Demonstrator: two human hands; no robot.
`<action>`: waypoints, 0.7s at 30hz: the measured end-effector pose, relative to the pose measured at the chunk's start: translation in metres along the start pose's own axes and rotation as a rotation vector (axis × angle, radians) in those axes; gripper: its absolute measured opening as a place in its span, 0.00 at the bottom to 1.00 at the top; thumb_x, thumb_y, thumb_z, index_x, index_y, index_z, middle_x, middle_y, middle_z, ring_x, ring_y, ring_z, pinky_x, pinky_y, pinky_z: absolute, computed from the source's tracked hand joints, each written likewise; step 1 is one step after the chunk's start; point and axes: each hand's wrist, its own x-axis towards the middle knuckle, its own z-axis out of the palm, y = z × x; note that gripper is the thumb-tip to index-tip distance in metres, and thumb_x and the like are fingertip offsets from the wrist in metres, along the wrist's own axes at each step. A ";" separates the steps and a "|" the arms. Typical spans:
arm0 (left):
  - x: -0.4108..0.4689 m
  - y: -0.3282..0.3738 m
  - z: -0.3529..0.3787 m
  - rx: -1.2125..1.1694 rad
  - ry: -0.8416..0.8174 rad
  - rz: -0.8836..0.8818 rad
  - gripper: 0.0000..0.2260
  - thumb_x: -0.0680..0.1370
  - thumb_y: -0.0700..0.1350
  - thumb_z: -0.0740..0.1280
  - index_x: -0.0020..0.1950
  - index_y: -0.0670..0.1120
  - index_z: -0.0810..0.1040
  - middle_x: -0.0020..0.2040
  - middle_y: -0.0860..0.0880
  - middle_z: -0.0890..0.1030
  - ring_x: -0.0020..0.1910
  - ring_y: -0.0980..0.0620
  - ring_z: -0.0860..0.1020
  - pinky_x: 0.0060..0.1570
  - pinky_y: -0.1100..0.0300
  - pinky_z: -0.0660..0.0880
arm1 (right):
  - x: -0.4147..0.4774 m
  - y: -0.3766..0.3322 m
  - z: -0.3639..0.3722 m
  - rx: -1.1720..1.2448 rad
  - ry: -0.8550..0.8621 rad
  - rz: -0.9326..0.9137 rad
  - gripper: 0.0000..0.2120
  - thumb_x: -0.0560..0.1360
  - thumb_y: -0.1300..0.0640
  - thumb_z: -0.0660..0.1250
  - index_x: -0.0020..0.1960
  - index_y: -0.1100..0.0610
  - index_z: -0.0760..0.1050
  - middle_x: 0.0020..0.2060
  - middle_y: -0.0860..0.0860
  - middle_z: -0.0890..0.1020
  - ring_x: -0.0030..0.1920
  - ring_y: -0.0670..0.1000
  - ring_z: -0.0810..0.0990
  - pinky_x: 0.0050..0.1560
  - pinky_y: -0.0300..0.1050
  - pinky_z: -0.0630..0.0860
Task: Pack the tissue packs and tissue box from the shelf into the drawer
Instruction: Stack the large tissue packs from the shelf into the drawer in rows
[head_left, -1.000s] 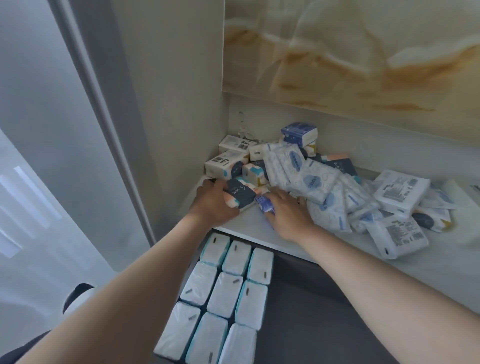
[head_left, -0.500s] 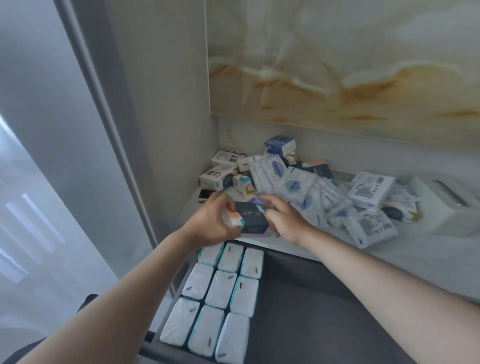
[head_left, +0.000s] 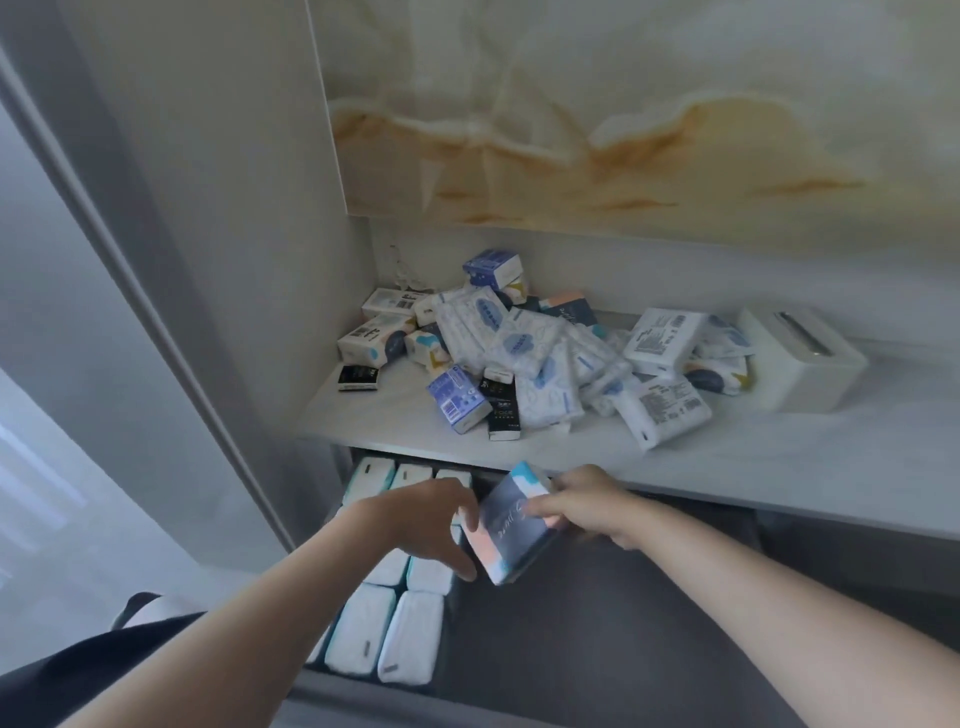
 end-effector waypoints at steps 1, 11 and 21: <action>0.005 -0.001 0.004 0.036 -0.013 -0.005 0.21 0.67 0.61 0.75 0.57 0.58 0.75 0.62 0.57 0.72 0.62 0.53 0.71 0.62 0.54 0.71 | 0.004 0.002 0.003 -0.108 0.048 -0.046 0.18 0.64 0.44 0.77 0.48 0.54 0.83 0.40 0.48 0.86 0.42 0.49 0.84 0.40 0.42 0.75; 0.045 -0.018 0.039 0.187 0.208 0.061 0.20 0.78 0.51 0.65 0.70 0.53 0.70 0.66 0.51 0.70 0.66 0.50 0.67 0.61 0.53 0.71 | 0.054 0.033 0.058 -0.607 0.171 -0.228 0.24 0.74 0.56 0.69 0.68 0.53 0.70 0.58 0.54 0.73 0.57 0.60 0.78 0.53 0.49 0.76; 0.077 -0.026 0.077 0.607 0.148 0.155 0.28 0.77 0.62 0.60 0.74 0.51 0.67 0.75 0.47 0.63 0.76 0.44 0.54 0.75 0.47 0.50 | 0.088 0.050 0.089 -0.016 0.298 0.137 0.24 0.72 0.63 0.70 0.68 0.59 0.72 0.62 0.57 0.78 0.64 0.58 0.77 0.60 0.42 0.71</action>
